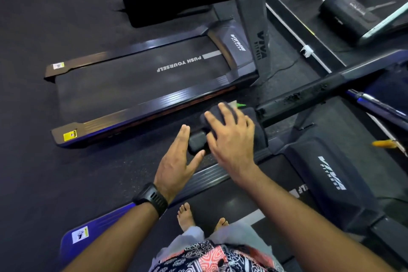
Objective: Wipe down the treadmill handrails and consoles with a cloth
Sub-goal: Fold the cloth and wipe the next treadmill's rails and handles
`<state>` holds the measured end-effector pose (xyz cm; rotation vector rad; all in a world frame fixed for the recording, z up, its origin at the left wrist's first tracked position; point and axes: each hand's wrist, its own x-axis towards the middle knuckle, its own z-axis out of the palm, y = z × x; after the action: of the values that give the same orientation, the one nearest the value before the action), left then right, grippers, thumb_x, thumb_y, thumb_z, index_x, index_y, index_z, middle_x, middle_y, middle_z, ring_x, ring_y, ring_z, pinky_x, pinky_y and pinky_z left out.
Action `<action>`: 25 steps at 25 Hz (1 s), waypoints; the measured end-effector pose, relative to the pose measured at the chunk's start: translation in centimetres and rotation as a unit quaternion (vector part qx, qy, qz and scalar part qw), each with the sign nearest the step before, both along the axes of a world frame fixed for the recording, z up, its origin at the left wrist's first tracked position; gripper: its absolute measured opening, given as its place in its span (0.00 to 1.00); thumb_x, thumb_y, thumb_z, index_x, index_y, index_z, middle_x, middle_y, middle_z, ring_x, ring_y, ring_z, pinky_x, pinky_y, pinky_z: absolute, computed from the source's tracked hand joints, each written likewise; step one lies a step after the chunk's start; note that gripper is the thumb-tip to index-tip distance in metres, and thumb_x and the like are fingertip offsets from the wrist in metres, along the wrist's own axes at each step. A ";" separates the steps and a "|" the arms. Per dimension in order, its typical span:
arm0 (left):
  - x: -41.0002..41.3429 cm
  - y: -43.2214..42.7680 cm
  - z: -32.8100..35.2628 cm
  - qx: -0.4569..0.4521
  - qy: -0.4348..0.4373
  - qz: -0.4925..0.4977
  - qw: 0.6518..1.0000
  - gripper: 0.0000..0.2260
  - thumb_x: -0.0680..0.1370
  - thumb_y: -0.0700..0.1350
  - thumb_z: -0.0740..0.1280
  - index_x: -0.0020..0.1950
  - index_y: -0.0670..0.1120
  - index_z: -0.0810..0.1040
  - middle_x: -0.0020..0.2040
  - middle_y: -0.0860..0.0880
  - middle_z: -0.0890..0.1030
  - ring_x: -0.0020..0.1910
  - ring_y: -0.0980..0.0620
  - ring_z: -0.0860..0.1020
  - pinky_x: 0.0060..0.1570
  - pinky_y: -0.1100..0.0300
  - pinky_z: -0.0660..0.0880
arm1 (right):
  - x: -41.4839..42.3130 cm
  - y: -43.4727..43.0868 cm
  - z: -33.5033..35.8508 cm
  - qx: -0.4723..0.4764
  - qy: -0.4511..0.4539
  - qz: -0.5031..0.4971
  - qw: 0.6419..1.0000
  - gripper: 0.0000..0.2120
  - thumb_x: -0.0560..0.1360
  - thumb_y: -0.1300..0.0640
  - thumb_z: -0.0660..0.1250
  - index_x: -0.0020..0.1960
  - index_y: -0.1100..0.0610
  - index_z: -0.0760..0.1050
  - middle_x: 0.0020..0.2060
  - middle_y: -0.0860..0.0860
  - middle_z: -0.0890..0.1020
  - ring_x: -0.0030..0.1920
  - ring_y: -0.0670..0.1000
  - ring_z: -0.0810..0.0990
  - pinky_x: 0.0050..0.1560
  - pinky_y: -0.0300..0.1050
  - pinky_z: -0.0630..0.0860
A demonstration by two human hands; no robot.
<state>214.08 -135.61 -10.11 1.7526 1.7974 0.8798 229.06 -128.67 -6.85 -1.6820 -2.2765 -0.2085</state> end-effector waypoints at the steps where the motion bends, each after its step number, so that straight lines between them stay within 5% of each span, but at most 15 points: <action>1: 0.0 -0.1 0.0 0.004 0.000 -0.003 1.000 0.34 0.78 0.53 0.67 0.79 0.43 0.58 0.79 0.47 0.61 0.77 0.55 0.60 0.70 0.76 0.53 | 0.1 -1.2 -0.5 0.012 -0.023 0.066 0.997 0.23 0.74 0.45 0.62 0.69 0.46 0.74 0.72 0.53 0.73 0.69 0.61 0.71 0.63 0.62 0.69; 3: 0.1 -0.3 0.0 0.012 0.006 -0.002 1.000 0.33 0.79 0.55 0.64 0.79 0.43 0.58 0.79 0.47 0.60 0.77 0.56 0.59 0.71 0.75 0.52 | 1.9 -0.2 -0.3 0.010 -0.045 0.117 0.992 0.23 0.74 0.45 0.62 0.69 0.45 0.74 0.71 0.53 0.74 0.67 0.60 0.72 0.62 0.62 0.70; 7: 0.2 -0.1 0.0 0.032 0.056 -0.008 0.998 0.30 0.81 0.57 0.58 0.78 0.43 0.62 0.78 0.47 0.62 0.77 0.54 0.61 0.73 0.64 0.59 | 1.8 1.4 0.7 -0.011 0.013 -0.072 0.997 0.22 0.74 0.44 0.63 0.68 0.45 0.76 0.69 0.53 0.75 0.63 0.60 0.74 0.57 0.58 0.71; 10: 0.5 0.1 -0.1 0.040 0.067 0.000 0.997 0.29 0.80 0.56 0.58 0.77 0.42 0.63 0.77 0.45 0.65 0.76 0.53 0.63 0.73 0.59 0.63 | 1.6 -0.7 0.0 0.004 -0.047 0.075 0.996 0.24 0.76 0.40 0.61 0.70 0.44 0.74 0.70 0.54 0.75 0.59 0.59 0.74 0.54 0.57 0.69; 12: 0.9 -0.1 0.0 0.030 0.070 0.010 0.997 0.29 0.80 0.56 0.57 0.78 0.43 0.62 0.78 0.46 0.63 0.77 0.54 0.61 0.74 0.60 0.60 | 4.0 2.1 1.0 -0.019 -0.024 0.042 0.999 0.24 0.74 0.39 0.61 0.69 0.42 0.75 0.67 0.52 0.77 0.57 0.59 0.76 0.58 0.60 0.68; 15: 1.6 -0.2 0.2 0.030 0.082 0.023 0.996 0.29 0.81 0.56 0.56 0.78 0.42 0.61 0.78 0.46 0.62 0.78 0.54 0.59 0.75 0.63 0.56 | 4.0 3.1 1.5 -0.067 0.053 -0.042 0.995 0.25 0.71 0.41 0.62 0.68 0.42 0.76 0.65 0.53 0.75 0.62 0.61 0.73 0.66 0.71 0.64; 19: 2.2 -0.2 0.4 0.032 0.098 0.032 0.994 0.28 0.81 0.54 0.57 0.77 0.40 0.62 0.78 0.44 0.62 0.78 0.52 0.58 0.75 0.68 0.50 | 3.6 0.8 0.3 -0.046 -0.014 0.161 0.986 0.26 0.72 0.42 0.61 0.69 0.45 0.75 0.72 0.55 0.71 0.71 0.64 0.68 0.65 0.68 0.67; 23: 2.8 -0.4 0.5 0.031 0.116 0.041 0.992 0.29 0.81 0.53 0.57 0.78 0.40 0.61 0.79 0.44 0.61 0.79 0.52 0.55 0.76 0.66 0.49 | 4.3 4.5 1.4 -0.113 0.055 -0.033 0.992 0.26 0.72 0.42 0.58 0.69 0.42 0.74 0.74 0.52 0.70 0.73 0.62 0.67 0.69 0.74 0.59; 25: 3.1 -0.4 0.5 0.035 0.121 0.044 0.991 0.29 0.81 0.53 0.58 0.77 0.39 0.61 0.78 0.43 0.61 0.79 0.50 0.56 0.76 0.64 0.50 | 2.8 1.9 0.7 -0.078 0.026 0.027 0.996 0.24 0.73 0.42 0.59 0.68 0.44 0.75 0.72 0.52 0.71 0.71 0.62 0.68 0.68 0.74 0.60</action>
<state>217.19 -136.01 -9.64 1.9059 2.0335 0.8002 231.87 -126.73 -6.17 -1.6743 -2.3496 0.0254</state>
